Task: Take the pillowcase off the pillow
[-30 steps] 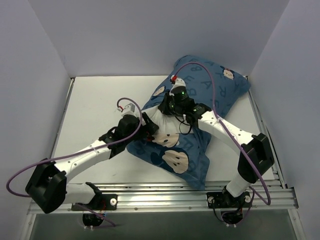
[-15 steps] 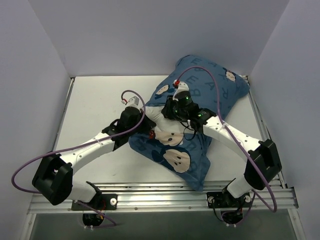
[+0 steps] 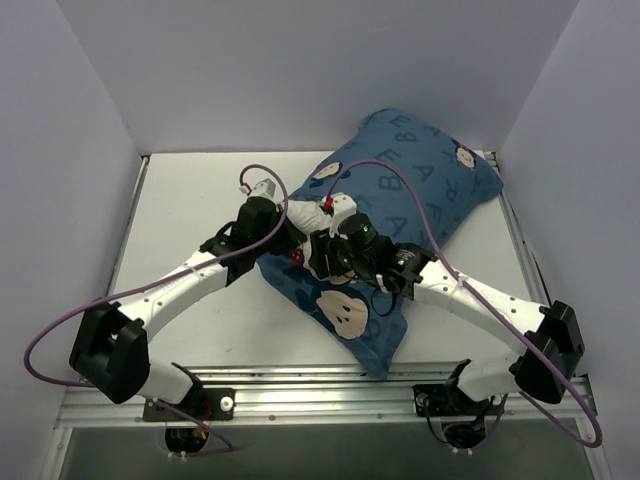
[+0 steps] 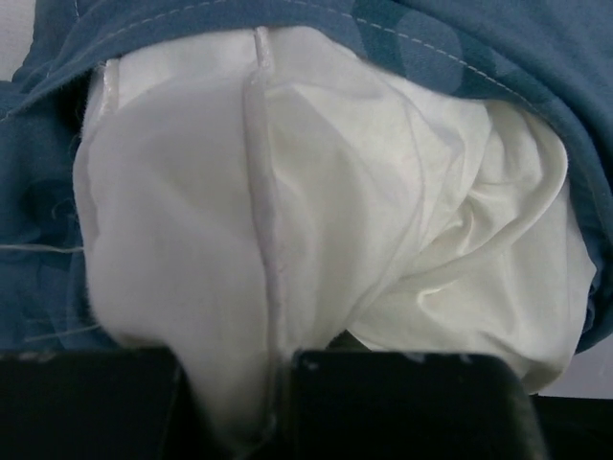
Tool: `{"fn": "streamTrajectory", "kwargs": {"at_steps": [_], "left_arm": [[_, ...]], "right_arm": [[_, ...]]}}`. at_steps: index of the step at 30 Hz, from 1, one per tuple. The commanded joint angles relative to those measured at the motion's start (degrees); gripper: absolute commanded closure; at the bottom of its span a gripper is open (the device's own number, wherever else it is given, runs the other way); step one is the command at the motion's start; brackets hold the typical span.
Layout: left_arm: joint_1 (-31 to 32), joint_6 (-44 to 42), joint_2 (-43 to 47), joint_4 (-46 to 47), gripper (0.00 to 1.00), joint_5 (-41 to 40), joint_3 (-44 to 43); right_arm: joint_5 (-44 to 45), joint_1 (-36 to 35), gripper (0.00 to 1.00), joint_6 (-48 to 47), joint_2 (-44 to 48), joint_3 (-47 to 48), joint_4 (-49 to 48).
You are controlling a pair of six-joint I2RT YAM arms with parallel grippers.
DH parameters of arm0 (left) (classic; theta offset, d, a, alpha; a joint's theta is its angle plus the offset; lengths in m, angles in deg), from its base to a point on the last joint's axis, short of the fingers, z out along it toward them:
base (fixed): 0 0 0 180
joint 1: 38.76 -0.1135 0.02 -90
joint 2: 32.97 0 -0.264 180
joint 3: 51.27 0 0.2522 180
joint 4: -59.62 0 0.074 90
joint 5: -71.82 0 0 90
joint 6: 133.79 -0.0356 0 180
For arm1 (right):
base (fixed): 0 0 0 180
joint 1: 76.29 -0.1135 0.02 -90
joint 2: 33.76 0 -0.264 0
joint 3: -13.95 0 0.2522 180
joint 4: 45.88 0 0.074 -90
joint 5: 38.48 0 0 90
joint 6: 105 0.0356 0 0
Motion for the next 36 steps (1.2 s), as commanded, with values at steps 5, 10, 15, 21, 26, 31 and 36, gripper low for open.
{"fn": "streamTrajectory", "kwargs": {"at_steps": [5, 10, 15, 21, 26, 31, 36], "left_arm": [[-1.47, -1.57, 0.17, 5.95, 0.98, 0.11, -8.12], [-2.79, -1.31, -0.62, 3.93, 0.98, -2.08, -11.02], [-4.72, -1.05, -3.51, 2.78, 0.98, -5.25, -16.11], [-6.22, 0.8, -5.98, 0.76, 0.98, -6.05, -24.9], [-10.87, 4.84, -6.16, -1.08, 0.98, -2.01, -33.25], [-14.91, 3.35, -7.56, -7.13, 0.98, -0.69, -41.68], [-19.57, 3.61, -7.56, -9.44, 0.98, 4.48, -37.42]], "right_arm": [[5.61, -2.81, 0.53, -3.01, -2.09, -5.07, 0.76], [5.97, -10.8, 0.98, -3.54, -2.27, -5.43, 1.82], [1.85, -18.1, 1.0, -3.63, -2.09, -7.09, 1.64], [1.92, -20.75, 1.0, 0.14, -4.29, -13.06, 1.12], [2.2, -20.66, 1.0, 4.19, -8.59, -17.64, 0.59], [-2.79, -20.58, 1.0, 7.27, -12.9, -19.66, 1.03], [-5.1, -18.3, 1.0, 9.91, -11.06, -23.27, -0.28]]}}
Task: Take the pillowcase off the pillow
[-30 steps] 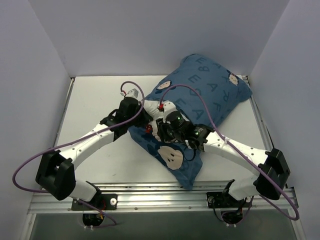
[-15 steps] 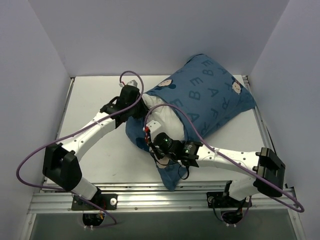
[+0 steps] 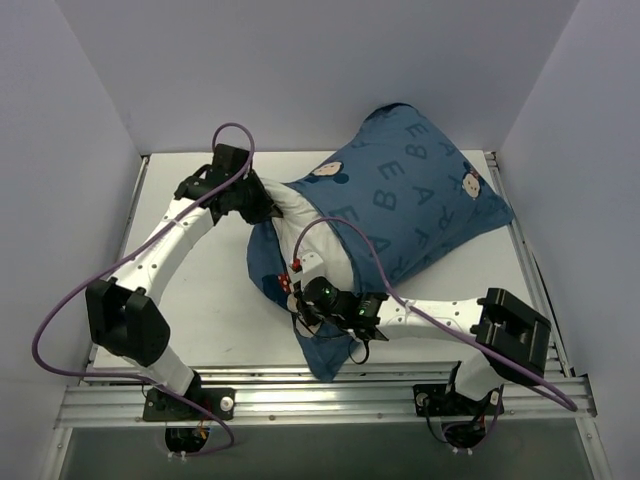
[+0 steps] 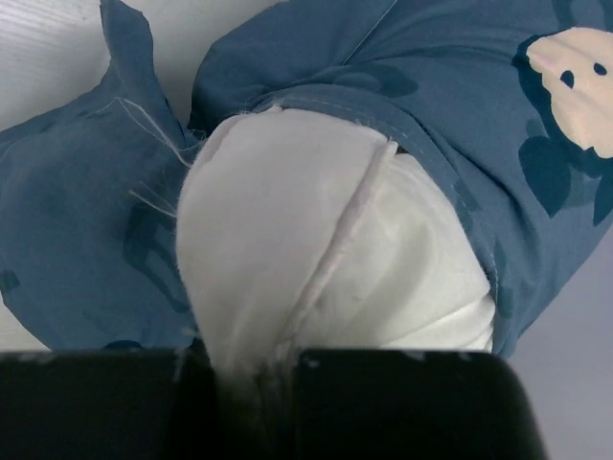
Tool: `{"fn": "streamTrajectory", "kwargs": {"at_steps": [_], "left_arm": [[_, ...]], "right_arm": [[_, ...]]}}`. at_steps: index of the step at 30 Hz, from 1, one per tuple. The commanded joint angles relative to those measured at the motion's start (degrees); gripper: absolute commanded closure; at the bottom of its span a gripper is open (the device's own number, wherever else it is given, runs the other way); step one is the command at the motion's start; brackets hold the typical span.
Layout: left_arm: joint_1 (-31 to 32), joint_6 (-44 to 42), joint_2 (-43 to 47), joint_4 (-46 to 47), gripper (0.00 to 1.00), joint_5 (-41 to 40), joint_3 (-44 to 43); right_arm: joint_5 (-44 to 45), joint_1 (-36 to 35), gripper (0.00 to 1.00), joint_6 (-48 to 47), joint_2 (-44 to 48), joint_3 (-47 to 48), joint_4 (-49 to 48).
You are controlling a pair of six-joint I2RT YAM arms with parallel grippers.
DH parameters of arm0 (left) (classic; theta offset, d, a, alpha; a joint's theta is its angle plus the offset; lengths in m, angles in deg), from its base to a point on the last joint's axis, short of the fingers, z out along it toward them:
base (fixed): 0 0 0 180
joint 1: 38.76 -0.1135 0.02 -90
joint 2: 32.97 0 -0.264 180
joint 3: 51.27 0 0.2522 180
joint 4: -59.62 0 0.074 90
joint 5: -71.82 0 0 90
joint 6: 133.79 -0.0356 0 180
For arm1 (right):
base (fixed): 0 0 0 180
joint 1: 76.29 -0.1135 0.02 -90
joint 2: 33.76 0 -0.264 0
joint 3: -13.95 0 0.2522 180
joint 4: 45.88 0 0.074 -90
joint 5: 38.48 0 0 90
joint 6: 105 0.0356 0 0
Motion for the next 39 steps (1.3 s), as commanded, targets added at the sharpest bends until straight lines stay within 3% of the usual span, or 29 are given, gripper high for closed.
{"fn": "streamTrajectory", "kwargs": {"at_steps": [1, 7, 10, 11, 12, 14, 15, 20, 23, 29, 39], "left_arm": [[-7.01, 2.06, 3.7, 24.25, 0.98, -4.9, -5.27], [-7.54, -1.28, -1.22, 26.08, 0.98, 3.27, 1.32], [-7.54, -1.8, -3.95, 27.84, 0.91, 7.75, 2.22], [-7.54, -1.98, -4.39, 27.68, 0.84, 8.9, 2.22], [-7.54, -2.16, -4.65, 27.5, 0.66, 9.25, 2.13], [-7.54, -2.51, -3.09, 27.5, 0.48, 9.43, 2.83], [-7.54, -2.77, -1.94, 27.5, 0.32, 9.09, 3.18], [-7.54, -5.59, 8.06, 23.73, 0.05, 3.12, 5.46], [-7.28, -5.94, 14.47, 21.61, 0.03, -0.84, 8.27], [-2.89, -3.92, 25.99, 19.07, 0.07, -6.99, 18.38], [17.59, 10.05, 33.75, 21.07, 0.1, -16.92, 36.66]], "right_arm": [[-16.32, -1.13, 1.0, 4.93, -1.75, -6.83, 18.86], [-14.74, 0.01, 0.99, 2.47, -4.12, -1.75, 18.51], [-13.86, 0.01, 0.81, 1.07, -4.47, 3.16, 16.92], [-13.16, 0.01, 0.78, 0.71, -4.65, 4.57, 16.75], [-11.94, 0.01, 0.75, 0.45, -4.65, 5.81, 16.57], [-9.84, 0.1, 0.67, -0.69, -4.39, 9.67, 16.74], [-9.03, 0.19, 0.64, -1.04, -3.78, 10.73, 16.83], [-6.39, 0.98, 0.47, -2.63, -0.17, 15.21, 17.27], [-5.34, 1.24, 0.41, -2.98, 2.38, 17.76, 19.37], [-0.51, 3.09, 0.38, -3.51, 7.65, 20.76, 22.71], [8.63, 6.61, 0.34, -5.0, 7.14, 21.73, 28.0]]}}
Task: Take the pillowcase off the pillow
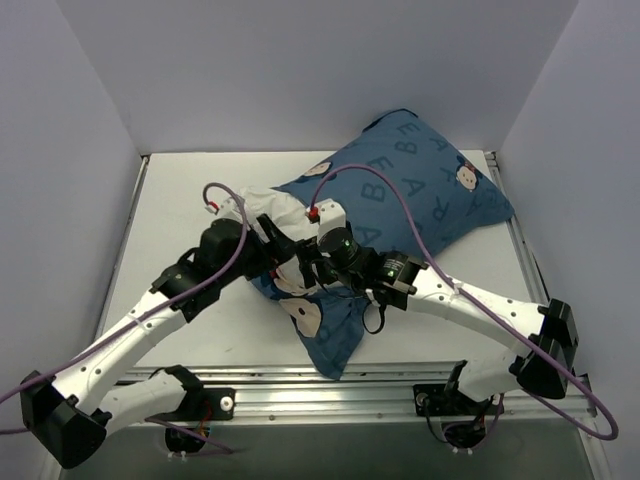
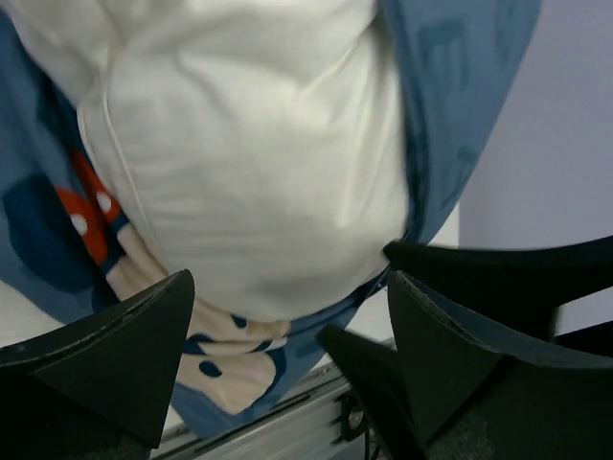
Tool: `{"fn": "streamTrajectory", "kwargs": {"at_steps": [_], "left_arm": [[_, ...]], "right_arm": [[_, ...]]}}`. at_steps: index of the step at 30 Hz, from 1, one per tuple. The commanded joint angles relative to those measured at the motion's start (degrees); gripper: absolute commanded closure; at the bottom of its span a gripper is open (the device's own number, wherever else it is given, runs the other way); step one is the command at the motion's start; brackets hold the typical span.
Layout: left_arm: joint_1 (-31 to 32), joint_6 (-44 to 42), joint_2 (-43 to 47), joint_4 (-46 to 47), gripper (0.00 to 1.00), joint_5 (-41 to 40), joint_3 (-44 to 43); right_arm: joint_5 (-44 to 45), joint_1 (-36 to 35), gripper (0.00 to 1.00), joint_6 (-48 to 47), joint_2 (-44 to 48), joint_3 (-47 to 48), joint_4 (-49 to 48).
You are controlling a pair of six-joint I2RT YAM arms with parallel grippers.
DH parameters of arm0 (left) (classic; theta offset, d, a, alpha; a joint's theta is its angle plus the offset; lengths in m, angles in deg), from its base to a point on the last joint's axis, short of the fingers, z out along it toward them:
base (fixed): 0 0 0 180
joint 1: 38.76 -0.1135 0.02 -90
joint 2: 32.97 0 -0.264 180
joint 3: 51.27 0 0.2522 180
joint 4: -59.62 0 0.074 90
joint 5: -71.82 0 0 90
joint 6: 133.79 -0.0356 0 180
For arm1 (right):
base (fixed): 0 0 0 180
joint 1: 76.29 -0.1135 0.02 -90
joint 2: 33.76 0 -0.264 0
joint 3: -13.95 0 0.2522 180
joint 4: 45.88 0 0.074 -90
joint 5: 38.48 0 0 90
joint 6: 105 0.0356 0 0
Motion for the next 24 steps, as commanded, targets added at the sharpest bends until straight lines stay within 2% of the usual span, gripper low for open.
{"fn": "streamTrajectory", "kwargs": {"at_steps": [1, 3, 7, 10, 18, 24], "left_arm": [[5.15, 8.01, 0.79, 2.72, 0.11, -5.45, 4.21], [6.4, 9.87, 1.49, 4.38, 0.11, -7.3, 7.55], [8.59, 13.48, 2.64, 4.83, 0.11, -10.02, 10.81], [10.0, 14.97, 4.22, 4.83, 0.11, -12.4, 13.09], [11.14, 16.21, 0.62, 8.69, 0.12, -10.3, 15.73], [11.59, 18.58, -2.02, 12.82, 0.19, -10.3, 18.19]], "right_arm": [[6.41, -0.1, 0.33, -0.94, -1.81, 0.81, 3.58], [7.29, 0.68, 0.3, -0.41, -3.03, 0.37, 3.14], [10.81, 1.13, 0.18, 1.09, -5.94, -1.12, 3.76], [10.2, 1.13, 0.14, 1.18, -7.87, -3.23, 2.18], [9.23, 2.0, 0.13, 1.79, -12.44, -4.73, -1.08], [8.26, 3.24, 0.16, 2.49, -13.41, -3.85, -1.43]]}}
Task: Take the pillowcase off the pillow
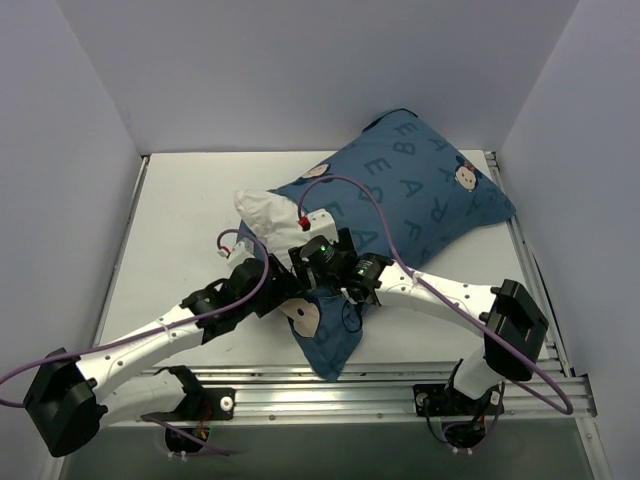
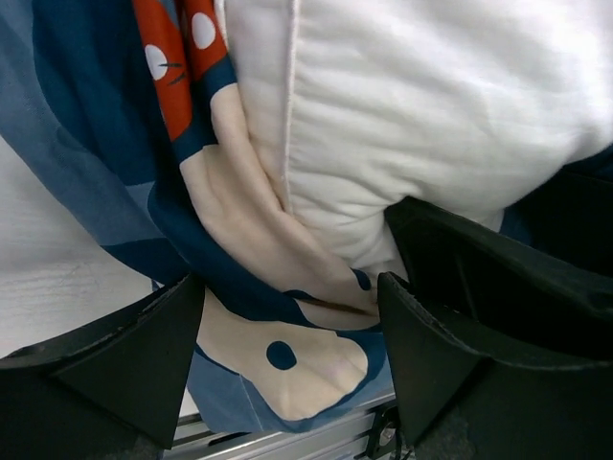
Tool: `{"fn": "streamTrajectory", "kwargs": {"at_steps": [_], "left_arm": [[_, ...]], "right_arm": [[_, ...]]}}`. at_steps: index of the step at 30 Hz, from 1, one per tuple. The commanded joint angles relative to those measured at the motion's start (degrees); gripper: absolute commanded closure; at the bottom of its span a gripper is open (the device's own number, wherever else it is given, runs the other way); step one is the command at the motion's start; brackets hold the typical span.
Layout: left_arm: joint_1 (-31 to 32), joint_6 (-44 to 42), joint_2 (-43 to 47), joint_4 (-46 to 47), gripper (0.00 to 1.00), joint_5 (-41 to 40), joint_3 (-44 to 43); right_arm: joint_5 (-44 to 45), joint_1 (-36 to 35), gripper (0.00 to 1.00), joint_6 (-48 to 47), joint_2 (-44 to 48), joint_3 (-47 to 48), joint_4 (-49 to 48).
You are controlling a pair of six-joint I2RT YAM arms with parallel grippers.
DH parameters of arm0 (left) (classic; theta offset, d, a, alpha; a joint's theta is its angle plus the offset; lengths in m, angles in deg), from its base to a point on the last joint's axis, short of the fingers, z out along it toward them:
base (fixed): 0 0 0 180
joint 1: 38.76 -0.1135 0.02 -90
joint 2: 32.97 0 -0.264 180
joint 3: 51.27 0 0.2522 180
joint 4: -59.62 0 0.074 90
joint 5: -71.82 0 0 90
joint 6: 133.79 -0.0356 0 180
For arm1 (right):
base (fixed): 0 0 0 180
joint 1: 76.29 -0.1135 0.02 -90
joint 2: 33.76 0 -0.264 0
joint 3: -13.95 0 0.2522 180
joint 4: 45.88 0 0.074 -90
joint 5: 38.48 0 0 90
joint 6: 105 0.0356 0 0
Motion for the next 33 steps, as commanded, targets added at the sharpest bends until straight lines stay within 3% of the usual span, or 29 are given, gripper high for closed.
{"fn": "streamTrajectory", "kwargs": {"at_steps": [1, 3, 6, 9, 10, 13, 14, 21, 33], "left_arm": [[0.77, 3.39, -1.12, 7.47, 0.2, 0.06, 0.6], [0.77, 3.22, -2.79, 8.18, 0.22, 0.24, 0.25], [0.94, 3.04, -4.99, 8.71, 0.32, 1.2, 0.16], [1.73, 3.13, -6.31, 9.5, 0.51, 2.52, 0.77], [2.0, 2.95, -6.4, 9.67, 0.67, 2.96, 0.86], [3.58, 1.82, -6.31, 9.41, 0.91, 3.05, 0.78], [4.02, 1.46, -5.88, 9.41, 0.97, 3.05, 0.78], [10.87, -5.12, -6.66, 7.48, 0.98, 0.24, -3.61], [20.28, -17.43, -18.52, 2.74, 0.98, -2.13, -15.91]], "right_arm": [[-0.65, 1.38, 0.18, 2.05, -2.94, -0.86, 1.54], [-0.92, 1.47, 0.2, 2.14, -3.29, -0.94, 1.28], [-1.36, 1.55, 0.32, 2.58, -4.08, -1.03, 1.02], [-2.41, 2.17, 0.62, 2.67, -5.14, -0.59, 0.32], [-2.94, 2.52, 0.7, 2.5, -5.49, -0.24, -0.21], [-6.45, 3.92, 1.0, 1.71, -7.33, 2.91, -1.0], [-8.11, 4.36, 1.0, 1.36, -8.38, 4.14, -1.18], [-15.84, 10.6, 1.0, 2.75, -11.99, 19.34, -2.06], [-21.92, 24.04, 1.0, 11.02, -11.65, 39.39, -4.17]]}}
